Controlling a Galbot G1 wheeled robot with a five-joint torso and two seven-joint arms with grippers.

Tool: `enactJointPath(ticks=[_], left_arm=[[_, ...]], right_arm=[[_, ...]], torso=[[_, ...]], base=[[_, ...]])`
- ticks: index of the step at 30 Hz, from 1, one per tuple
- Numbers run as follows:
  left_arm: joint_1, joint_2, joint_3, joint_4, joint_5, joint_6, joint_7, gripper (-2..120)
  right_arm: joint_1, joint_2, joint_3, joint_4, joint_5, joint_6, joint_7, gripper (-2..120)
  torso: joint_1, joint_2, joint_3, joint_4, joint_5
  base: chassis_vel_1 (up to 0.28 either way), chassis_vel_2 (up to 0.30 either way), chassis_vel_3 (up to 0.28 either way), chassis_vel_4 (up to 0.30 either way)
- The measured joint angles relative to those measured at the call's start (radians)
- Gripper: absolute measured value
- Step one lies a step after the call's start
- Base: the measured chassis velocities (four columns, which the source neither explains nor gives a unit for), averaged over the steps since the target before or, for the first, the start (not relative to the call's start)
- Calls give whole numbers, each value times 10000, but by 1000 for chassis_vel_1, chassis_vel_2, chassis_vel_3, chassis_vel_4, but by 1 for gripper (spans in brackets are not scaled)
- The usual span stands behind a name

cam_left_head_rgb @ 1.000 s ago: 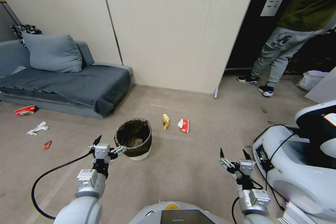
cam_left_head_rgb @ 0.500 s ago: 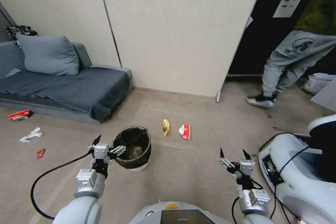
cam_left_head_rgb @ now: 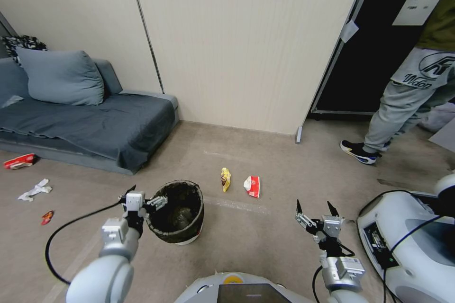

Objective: Pick up the trash bin, then pick up the garbage from the floor and place it into the trash bin.

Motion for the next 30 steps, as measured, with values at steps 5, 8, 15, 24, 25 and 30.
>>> enactJointPath(ticks=[5, 8, 15, 24, 25, 30], left_arm=[[-652, 212, 131, 541, -444, 549, -628, 100], [-1016, 399, 202, 998, -686, 834, -749, 100], [-1328, 492, 284, 1614, -950, 1094, -825, 100], [-1378, 431, 282, 1891, -1220, 1095, -982, 100], [-1378, 431, 282, 1891, -1220, 1095, -982, 100], [-1415, 410, 282, 2221, -1201, 1086, -1020, 100]], right_arm=[[0, 0, 9, -78, -50, -1, 46, 100], [-1, 0, 7, -100, -108, -8, 65, 100], [-4, 0, 7, -108, -160, -11, 70, 100], [-5, 0, 0, -149, -258, -9, 76, 100], [-5, 0, 0, -149, -258, -9, 76, 100], [-2, 0, -37, -228, -440, 1, 95, 100]], torso=[[0, 0, 0, 0, 1], [0, 0, 0, -1, 2], [0, 0, 0, 0, 0], [0, 0, 0, 0, 2], [0, 0, 0, 0, 2], [0, 0, 0, 0, 2]], base=[[0, 0, 0, 0], [0, 0, 0, 0], [0, 0, 0, 0], [0, 0, 0, 0], [0, 0, 0, 0], [0, 0, 0, 0]])
